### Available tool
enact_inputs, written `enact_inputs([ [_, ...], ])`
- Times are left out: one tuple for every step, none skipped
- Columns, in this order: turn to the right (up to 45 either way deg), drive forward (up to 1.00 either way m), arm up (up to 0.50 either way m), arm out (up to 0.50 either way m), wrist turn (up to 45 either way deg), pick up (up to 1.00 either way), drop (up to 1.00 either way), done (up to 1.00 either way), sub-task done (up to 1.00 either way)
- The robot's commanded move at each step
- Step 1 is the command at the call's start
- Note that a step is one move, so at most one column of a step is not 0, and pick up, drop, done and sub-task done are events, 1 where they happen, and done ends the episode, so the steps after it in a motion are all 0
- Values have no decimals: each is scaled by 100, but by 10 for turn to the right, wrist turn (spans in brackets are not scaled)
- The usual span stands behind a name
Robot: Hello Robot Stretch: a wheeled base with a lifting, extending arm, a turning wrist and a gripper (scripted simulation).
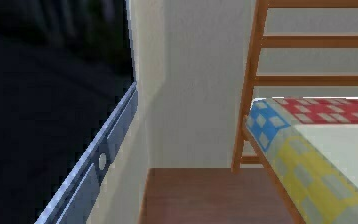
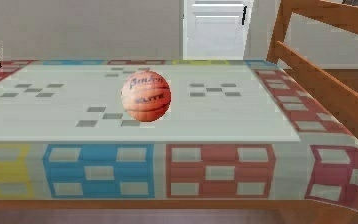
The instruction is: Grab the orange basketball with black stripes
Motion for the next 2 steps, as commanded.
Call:
enact_inputs([
  [0,0,50,0,0,0,0,0,0],
  [0,0,38,0,0,0,0,0,0],
])
